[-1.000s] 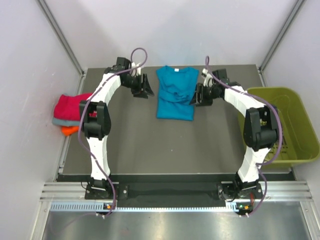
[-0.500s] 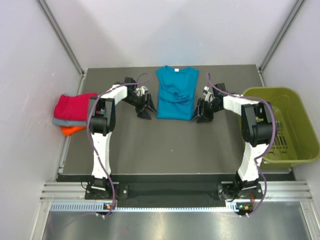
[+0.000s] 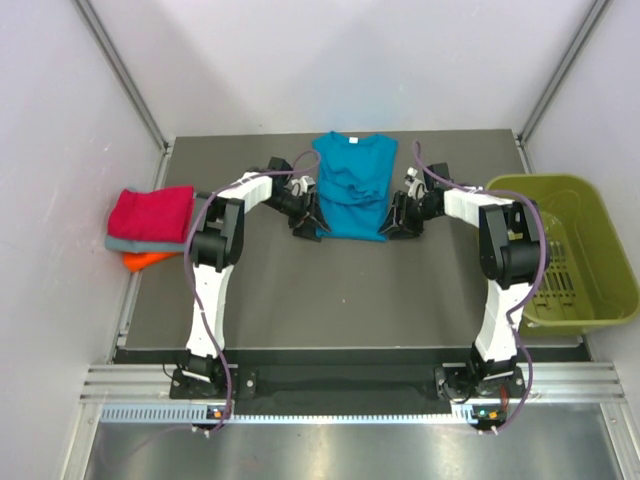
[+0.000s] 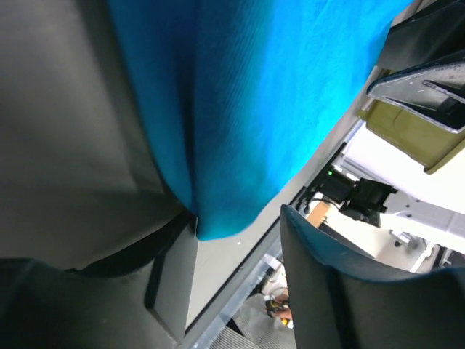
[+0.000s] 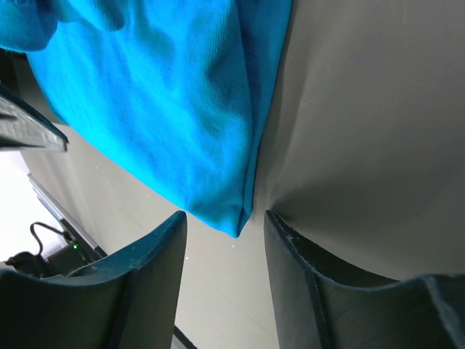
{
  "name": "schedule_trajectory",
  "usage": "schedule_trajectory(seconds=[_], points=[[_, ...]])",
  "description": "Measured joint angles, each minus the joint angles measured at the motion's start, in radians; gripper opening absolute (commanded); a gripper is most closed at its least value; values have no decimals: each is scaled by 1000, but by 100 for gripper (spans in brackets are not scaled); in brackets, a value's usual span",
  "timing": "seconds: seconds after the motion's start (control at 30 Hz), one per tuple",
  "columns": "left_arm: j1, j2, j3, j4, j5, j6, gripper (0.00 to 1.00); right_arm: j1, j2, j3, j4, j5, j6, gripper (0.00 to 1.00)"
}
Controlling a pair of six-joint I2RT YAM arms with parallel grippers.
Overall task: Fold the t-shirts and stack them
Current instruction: Fold the tshirt
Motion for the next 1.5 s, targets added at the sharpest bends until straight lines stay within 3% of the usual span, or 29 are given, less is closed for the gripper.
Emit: schedule_trajectory(seconds=[0.47, 0.7, 0.73, 0.83, 0.97, 1.17, 1.5], points=[[-7, 12, -2, 7, 14, -13, 39, 26, 24, 0, 25, -26, 40, 36], [-2, 12, -13, 10, 16, -16, 21, 34, 26, -5, 32, -25, 45, 24], [-1, 12, -14, 11, 18, -16, 12, 34, 26, -8, 35, -25, 45, 20], [2, 12, -23, 13, 21, -14, 1, 34, 26, -20, 37, -25, 45, 10], [6, 12, -29, 5, 26, -2, 0, 32, 19, -29, 31, -24, 41, 0], [7, -21, -46, -28, 38, 45, 0, 30, -95, -43, -24, -22, 14, 0], [-6, -323, -144, -50, 48, 95, 0, 19, -371, -129, -46, -28, -14, 0]])
